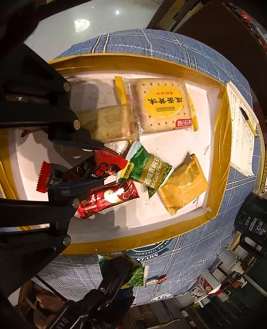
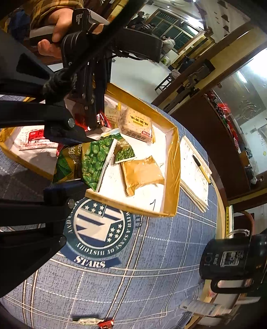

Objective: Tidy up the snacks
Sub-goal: 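Open both tools to drop the candy and green pack into the tray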

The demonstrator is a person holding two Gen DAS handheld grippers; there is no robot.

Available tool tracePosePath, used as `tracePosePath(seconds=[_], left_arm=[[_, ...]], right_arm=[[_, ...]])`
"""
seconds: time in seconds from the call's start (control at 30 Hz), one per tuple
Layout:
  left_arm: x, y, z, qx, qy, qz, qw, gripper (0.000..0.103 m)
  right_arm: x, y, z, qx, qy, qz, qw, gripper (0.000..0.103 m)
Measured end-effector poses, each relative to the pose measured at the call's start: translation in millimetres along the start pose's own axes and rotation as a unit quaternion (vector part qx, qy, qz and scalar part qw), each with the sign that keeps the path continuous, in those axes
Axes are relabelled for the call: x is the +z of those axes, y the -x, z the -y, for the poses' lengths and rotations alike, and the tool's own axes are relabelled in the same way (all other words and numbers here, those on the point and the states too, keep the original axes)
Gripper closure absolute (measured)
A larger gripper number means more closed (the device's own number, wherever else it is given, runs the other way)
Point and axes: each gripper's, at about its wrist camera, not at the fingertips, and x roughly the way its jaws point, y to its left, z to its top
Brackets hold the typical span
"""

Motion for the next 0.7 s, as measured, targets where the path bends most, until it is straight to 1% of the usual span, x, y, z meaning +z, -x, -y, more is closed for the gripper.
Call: tracePosePath(seconds=[0.4, 0.7], left_arm=[[9, -9, -4, 0.004, -0.005, -0.003, 1.0, 0.073], [18, -14, -10, 0.008, -0.008, -0.003, 0.9999, 0.073]], right_arm=[[8, -20, -7, -0.003, 0.009, -0.019, 1.0, 0.073], [15, -42, -8, -0.016, 0.02, -0.039, 0.999, 0.073]])
